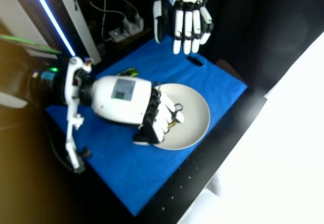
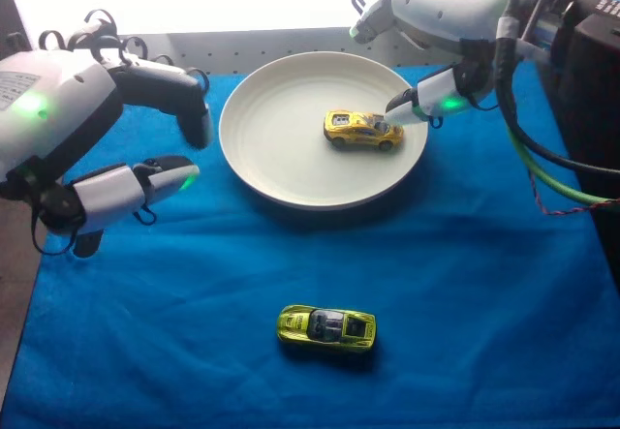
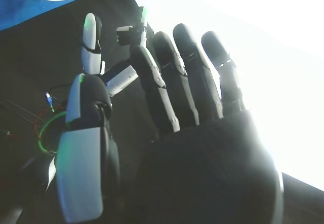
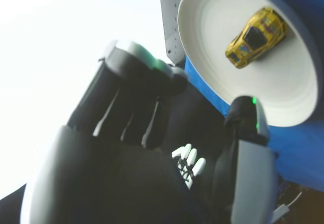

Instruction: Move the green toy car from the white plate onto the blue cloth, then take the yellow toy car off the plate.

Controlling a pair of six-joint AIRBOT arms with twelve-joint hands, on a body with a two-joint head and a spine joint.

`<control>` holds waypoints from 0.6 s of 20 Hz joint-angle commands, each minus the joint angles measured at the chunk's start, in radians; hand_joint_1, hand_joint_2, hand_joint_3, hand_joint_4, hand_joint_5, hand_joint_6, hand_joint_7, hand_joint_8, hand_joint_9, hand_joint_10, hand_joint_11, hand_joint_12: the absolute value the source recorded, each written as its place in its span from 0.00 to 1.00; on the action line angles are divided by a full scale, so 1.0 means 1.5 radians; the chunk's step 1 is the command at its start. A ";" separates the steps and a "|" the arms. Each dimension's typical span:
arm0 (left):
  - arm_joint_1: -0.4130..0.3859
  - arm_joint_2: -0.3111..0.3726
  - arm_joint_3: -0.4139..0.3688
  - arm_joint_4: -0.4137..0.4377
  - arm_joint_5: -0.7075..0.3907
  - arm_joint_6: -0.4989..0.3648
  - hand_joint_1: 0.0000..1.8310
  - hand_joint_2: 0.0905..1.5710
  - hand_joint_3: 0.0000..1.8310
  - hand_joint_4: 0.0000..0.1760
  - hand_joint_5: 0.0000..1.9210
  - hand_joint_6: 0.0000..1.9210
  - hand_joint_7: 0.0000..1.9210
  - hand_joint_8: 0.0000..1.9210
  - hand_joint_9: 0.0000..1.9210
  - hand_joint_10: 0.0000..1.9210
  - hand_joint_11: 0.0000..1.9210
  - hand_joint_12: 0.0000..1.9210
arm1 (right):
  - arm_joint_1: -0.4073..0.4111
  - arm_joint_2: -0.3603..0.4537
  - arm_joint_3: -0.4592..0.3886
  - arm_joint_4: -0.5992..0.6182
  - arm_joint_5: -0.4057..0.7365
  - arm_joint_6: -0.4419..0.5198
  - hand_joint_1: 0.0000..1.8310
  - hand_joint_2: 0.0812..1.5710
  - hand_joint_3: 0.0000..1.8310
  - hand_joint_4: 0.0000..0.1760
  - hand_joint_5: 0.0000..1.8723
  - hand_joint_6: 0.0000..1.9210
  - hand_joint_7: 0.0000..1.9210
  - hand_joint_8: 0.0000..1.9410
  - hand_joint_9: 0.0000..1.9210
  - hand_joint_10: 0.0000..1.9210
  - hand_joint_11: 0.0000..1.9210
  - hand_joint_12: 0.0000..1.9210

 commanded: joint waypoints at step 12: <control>-0.006 0.003 -0.005 0.015 -0.098 -0.001 0.48 0.77 0.00 1.00 0.38 0.71 0.43 0.00 0.28 0.28 0.06 0.72 | 0.001 -0.034 0.019 -0.002 0.042 -0.004 0.48 0.60 0.00 0.00 0.37 0.00 0.27 0.70 0.29 0.91 0.30 0.99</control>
